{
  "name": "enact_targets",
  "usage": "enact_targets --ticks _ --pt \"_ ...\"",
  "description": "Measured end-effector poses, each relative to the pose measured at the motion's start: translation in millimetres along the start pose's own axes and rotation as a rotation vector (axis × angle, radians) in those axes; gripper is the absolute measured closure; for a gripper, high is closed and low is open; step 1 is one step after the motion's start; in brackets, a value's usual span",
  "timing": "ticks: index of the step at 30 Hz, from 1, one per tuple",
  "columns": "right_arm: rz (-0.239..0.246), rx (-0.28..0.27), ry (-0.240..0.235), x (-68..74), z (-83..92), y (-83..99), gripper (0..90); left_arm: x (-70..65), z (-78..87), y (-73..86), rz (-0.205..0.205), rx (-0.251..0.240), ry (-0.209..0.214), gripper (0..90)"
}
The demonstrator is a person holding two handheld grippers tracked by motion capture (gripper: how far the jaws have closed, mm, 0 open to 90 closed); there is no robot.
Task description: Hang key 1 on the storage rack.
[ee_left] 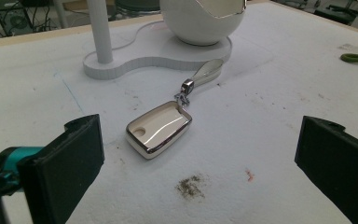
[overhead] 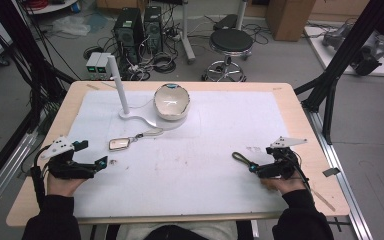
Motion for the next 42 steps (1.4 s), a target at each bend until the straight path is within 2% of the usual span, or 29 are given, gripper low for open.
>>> enact_targets --ticks 4,6,7,9,12,14,18,24,28,30,31,32,33,36,42 --pt "-0.003 0.028 -0.022 1.6 -2.3 3.0 6.7 -0.4 -0.1 0.0 0.000 -0.001 0.004 1.7" --pt "-0.011 0.049 -0.033 2.0 -3.4 5.3 16.3 -0.1 -0.3 0.1 -0.001 0.001 0.004 1.7" --pt "-0.009 0.059 -0.041 2.5 -3.9 6.4 16.4 -0.1 -0.4 0.2 -0.001 0.002 0.005 1.7" --pt "-0.007 0.070 -0.038 2.5 -4.7 7.5 17.0 -0.1 -0.6 0.4 0.000 0.004 0.005 1.7" --pt "-0.004 0.092 -0.045 2.7 -7.1 10.5 24.2 -0.6 -1.3 0.8 0.001 0.006 0.011 1.7" --pt "-0.003 0.096 -0.043 2.3 -7.4 11.0 25.7 -0.6 -1.4 1.1 0.003 0.009 0.012 1.7" --pt "-0.004 0.110 -0.034 0.1 -8.8 14.1 37.7 -0.7 -2.9 2.6 0.011 0.018 0.019 1.7" --pt "0.002 0.131 -0.023 -0.4 -10.5 16.8 43.8 -0.7 -3.1 2.9 0.012 0.020 0.022 1.7" --pt "0.031 0.145 -0.008 0.9 -12.4 18.5 50.6 -0.6 -3.8 3.8 0.011 0.029 0.025 1.7" --pt "0.085 0.159 0.008 5.5 -13.6 20.0 59.1 -0.8 -4.0 4.1 0.007 0.033 0.025 1.7" --pt "0.085 0.159 0.008 5.5 -13.6 20.0 59.1 -0.8 -4.1 4.2 0.006 0.034 0.025 1.7" --pt "0.099 0.157 0.001 6.7 -13.2 19.4 65.6 -1.0 -4.3 4.2 0.005 0.033 0.025 1.7" --pt "0.113 0.155 0.005 9.1 -13.3 18.9 68.5 -1.1 -4.3 4.2 0.006 0.033 0.025 1.7" --pt "0.129 0.155 0.013 10.1 -12.5 18.4 70.5 -0.9 -4.0 4.1 0.005 0.034 0.025 1.7" --pt "0.123 0.145 0.014 10.9 -11.5 18.0 73.4 -1.3 -4.2 4.1 0.004 0.034 0.024 1.7"
Point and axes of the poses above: each handheld gripper's, and its own axes: z roughly backward along the jaws, y roughly out of its underside, x roughly to its left, the point moved 7 cm from there along -z, roughly forward along the jaws, and after that the axes turned 5 degrees about y, right-handed, at the moved point
